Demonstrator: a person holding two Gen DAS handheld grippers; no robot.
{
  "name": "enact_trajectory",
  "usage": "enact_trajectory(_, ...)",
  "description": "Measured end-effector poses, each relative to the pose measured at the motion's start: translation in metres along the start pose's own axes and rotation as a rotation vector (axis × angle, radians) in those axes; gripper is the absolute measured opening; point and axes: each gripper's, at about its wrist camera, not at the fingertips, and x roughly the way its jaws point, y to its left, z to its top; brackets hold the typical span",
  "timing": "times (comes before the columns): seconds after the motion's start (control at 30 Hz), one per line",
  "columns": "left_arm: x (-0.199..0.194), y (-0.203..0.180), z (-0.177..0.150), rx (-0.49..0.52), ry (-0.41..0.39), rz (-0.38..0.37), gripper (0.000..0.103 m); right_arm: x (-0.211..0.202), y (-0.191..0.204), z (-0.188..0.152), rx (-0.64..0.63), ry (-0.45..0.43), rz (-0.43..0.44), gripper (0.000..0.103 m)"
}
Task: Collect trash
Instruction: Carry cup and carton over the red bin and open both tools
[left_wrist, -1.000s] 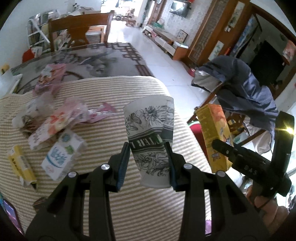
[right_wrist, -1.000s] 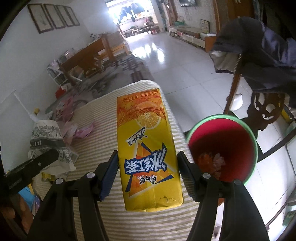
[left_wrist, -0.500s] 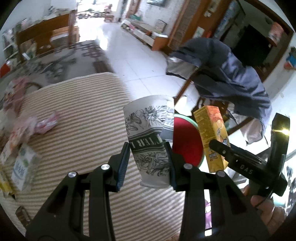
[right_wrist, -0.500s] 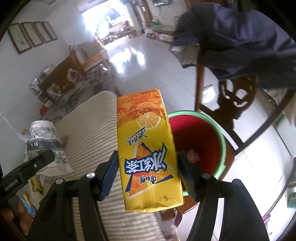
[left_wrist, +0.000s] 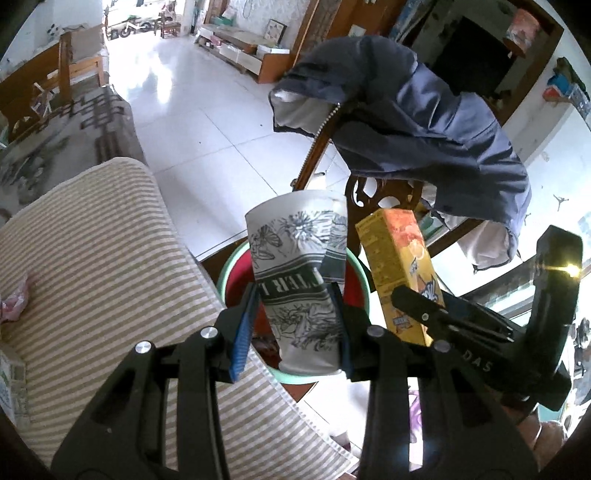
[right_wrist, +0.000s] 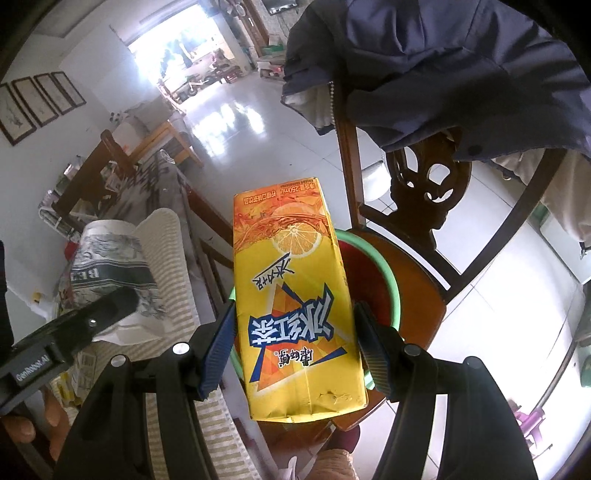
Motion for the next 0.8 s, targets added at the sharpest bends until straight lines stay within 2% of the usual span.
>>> enact_trajectory(0.17,0.011,-0.003,0.002,0.007,0.017,0.008,0.036,0.003,-0.001,0.003,0.002,0.005,0.003,0.062)
enact_trajectory(0.23,0.016,-0.002,0.003,0.007,0.027,0.009,0.049,0.006,0.000,0.004,0.002,0.008,0.004,0.062)
enact_trajectory(0.27,0.019,-0.002,0.004,0.004,0.037,0.014,0.065,0.007,0.001,0.004,0.003,0.009,0.005,0.063)
enact_trajectory(0.3,0.019,0.000,0.003,-0.003,0.038,0.020,0.070,0.009,0.001,0.005,0.006,0.014,0.004,0.063)
enact_trajectory(0.4,0.015,0.004,0.003,-0.017,0.018,0.019,0.070,0.012,0.002,0.004,0.027,0.016,0.001,0.073)
enact_trajectory(0.8,-0.025,0.042,-0.014,-0.059,-0.040,0.046,0.070,0.015,0.018,0.000,0.036,0.015,0.004,0.076)
